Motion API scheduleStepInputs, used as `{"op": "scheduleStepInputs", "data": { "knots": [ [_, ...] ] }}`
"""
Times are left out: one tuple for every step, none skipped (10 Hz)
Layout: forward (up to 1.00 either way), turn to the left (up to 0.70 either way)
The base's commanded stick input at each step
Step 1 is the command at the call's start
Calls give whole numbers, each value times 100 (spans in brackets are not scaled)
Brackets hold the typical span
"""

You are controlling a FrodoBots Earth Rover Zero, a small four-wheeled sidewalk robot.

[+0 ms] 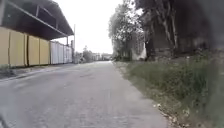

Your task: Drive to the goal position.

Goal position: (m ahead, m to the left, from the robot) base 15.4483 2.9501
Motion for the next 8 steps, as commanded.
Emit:
{"op": "scheduleStepInputs", "data": {
  "knots": [
    [100,0],
    [100,0],
    [100,0],
    [100,0],
    [100,0],
    [100,0],
    [100,0],
    [100,0]
  ]
}}
